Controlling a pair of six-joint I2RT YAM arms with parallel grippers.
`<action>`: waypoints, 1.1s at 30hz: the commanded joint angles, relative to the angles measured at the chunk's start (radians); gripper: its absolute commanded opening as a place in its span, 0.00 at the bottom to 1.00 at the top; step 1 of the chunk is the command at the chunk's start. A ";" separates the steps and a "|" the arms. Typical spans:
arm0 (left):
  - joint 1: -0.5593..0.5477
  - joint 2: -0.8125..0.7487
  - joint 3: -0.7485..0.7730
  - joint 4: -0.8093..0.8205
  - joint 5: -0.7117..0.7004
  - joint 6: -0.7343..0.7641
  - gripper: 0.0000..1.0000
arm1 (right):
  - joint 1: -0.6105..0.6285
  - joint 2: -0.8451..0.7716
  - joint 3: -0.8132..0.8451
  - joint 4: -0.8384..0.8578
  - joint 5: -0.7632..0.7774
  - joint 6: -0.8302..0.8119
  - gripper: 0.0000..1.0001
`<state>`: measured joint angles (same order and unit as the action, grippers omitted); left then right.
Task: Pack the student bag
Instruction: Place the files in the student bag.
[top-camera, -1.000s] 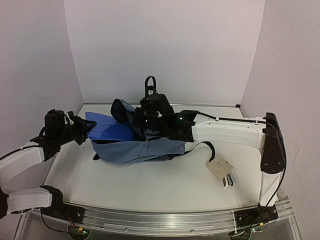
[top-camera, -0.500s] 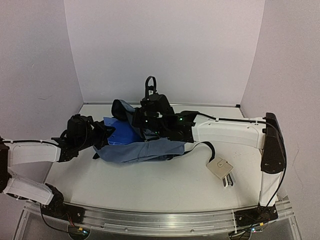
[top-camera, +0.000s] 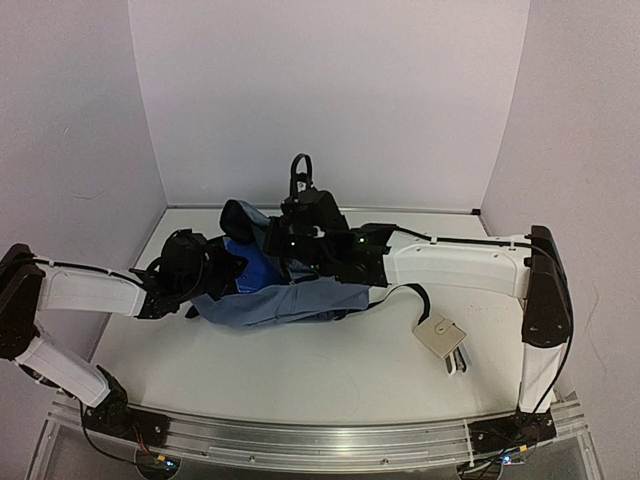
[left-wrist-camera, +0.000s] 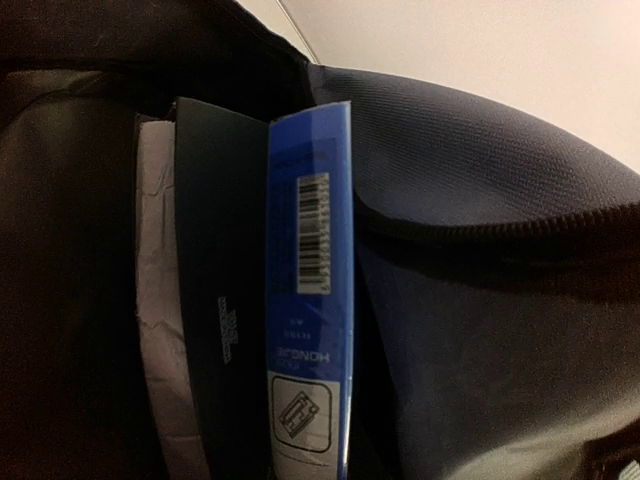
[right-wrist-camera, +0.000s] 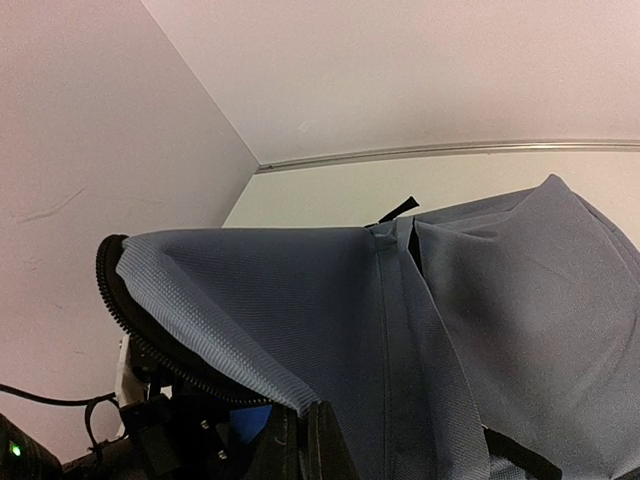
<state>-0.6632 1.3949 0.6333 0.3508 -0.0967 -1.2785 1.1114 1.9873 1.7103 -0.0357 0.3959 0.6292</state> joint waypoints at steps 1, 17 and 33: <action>-0.006 0.091 0.114 0.060 -0.006 0.098 0.00 | 0.004 -0.059 -0.015 0.105 -0.009 0.010 0.00; 0.045 -0.192 0.137 -0.432 0.002 0.286 0.64 | 0.004 -0.103 -0.098 0.075 -0.028 -0.057 0.19; 0.221 -0.511 0.159 -0.733 0.236 0.365 0.96 | -0.034 -0.259 -0.381 -0.015 -0.297 -0.056 0.73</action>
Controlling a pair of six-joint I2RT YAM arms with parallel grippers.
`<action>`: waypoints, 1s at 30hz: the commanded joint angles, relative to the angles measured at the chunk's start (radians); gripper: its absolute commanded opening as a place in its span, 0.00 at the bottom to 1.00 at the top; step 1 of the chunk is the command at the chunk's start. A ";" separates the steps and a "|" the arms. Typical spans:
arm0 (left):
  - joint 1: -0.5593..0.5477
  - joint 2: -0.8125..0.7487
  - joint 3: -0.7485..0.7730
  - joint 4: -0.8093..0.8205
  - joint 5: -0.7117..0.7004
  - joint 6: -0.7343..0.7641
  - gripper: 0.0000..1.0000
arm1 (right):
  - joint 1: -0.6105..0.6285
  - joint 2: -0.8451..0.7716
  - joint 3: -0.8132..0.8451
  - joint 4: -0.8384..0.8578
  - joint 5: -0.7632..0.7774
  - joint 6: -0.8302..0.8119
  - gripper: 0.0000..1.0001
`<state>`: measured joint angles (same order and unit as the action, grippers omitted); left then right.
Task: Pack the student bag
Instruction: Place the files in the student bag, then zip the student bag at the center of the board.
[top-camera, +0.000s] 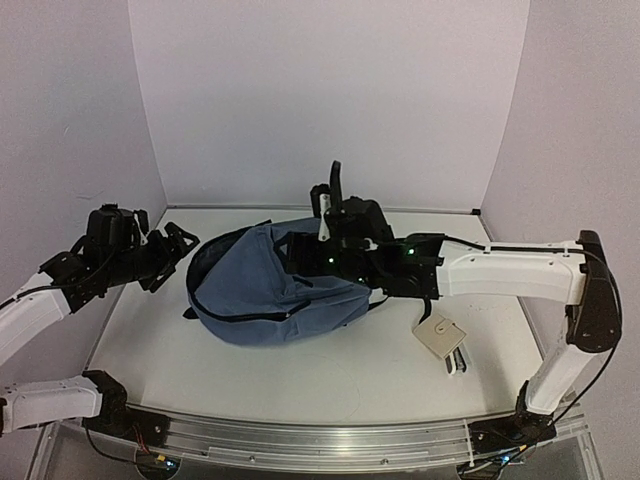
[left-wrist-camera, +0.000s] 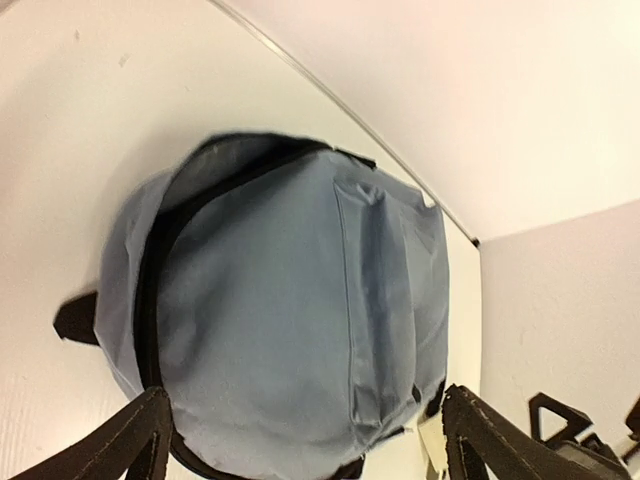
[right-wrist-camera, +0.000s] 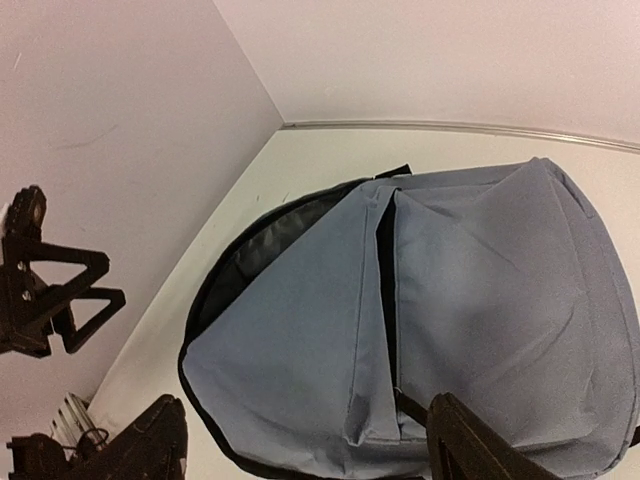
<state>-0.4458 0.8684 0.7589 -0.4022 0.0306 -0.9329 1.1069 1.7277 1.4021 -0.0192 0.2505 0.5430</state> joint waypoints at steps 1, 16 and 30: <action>0.003 0.031 0.036 0.037 0.129 0.022 0.97 | -0.048 0.005 -0.093 -0.031 -0.196 0.052 0.71; 0.016 0.159 0.105 -0.244 -0.058 0.108 0.99 | -0.126 0.107 -0.161 -0.031 -0.359 0.148 0.51; 0.016 0.142 -0.061 -0.092 0.125 0.013 0.79 | -0.127 0.175 -0.113 -0.028 -0.430 0.122 0.27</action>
<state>-0.4347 1.0276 0.7206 -0.5601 0.1156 -0.8875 0.9859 1.8874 1.2485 -0.0658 -0.1634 0.6758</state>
